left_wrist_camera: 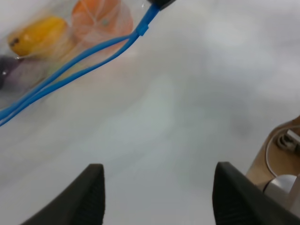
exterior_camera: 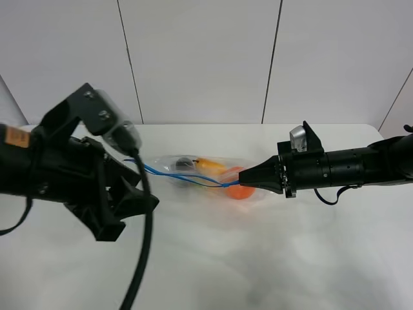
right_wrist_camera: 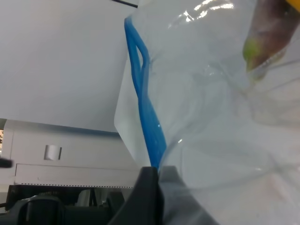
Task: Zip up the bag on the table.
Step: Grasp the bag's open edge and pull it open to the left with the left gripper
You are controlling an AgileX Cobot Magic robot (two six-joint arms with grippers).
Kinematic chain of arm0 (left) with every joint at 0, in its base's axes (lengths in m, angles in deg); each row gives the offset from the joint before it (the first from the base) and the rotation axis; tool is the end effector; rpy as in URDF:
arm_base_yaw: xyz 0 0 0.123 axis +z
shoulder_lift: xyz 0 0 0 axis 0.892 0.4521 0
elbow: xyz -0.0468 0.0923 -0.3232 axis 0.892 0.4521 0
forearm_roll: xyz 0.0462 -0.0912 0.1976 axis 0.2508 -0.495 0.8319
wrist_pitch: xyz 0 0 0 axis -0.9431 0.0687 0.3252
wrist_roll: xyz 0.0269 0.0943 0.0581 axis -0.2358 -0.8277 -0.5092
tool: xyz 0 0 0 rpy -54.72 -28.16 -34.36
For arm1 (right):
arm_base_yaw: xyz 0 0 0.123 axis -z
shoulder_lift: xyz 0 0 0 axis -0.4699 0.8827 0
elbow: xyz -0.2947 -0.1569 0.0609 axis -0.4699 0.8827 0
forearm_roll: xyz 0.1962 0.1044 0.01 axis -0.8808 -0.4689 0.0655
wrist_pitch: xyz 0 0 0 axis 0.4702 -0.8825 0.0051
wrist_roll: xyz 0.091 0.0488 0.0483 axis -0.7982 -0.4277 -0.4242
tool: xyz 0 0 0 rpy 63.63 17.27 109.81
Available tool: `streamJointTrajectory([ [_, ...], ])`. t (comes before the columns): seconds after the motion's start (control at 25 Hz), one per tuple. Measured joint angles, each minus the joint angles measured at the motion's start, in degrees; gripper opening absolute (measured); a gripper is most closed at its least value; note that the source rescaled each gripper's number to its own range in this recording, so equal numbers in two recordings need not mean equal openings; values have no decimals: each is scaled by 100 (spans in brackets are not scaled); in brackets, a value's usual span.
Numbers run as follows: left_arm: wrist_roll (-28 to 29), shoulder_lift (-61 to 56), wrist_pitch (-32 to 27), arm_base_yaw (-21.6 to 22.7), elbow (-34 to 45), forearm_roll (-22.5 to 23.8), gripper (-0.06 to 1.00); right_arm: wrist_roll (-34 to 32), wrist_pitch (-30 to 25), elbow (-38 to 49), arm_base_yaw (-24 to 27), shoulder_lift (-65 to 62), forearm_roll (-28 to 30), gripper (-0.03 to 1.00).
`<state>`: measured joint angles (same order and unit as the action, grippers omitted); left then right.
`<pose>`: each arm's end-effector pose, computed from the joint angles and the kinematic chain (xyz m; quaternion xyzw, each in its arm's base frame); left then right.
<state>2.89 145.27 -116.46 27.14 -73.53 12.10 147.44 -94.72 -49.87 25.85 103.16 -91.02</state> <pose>0.1488 -0.1371 0.3350 0.4012 0.8236 -0.1775 0.3594 0.2985 0.1154 0.2237 -0.0673 0.8148 0.5512 0.1666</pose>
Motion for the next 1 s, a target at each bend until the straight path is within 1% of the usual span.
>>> streamJointTrajectory([
  [0.36, -178, 1590, 202, 0, -935, 0, 100, -34, 10, 0, 0, 0, 0, 0],
  [0.76, -514, 2689, 470, -4, -1632, 0, 100, -95, 5, 0, 0, 0, -80, 0],
  [0.88, -671, 2875, 511, -91, -1840, 0, 100, -156, -4, 0, 0, 0, -150, 0],
  [1.0, -832, 3014, 595, -347, -2033, 6, 100, -224, -12, 0, 0, 0, -175, 0],
])
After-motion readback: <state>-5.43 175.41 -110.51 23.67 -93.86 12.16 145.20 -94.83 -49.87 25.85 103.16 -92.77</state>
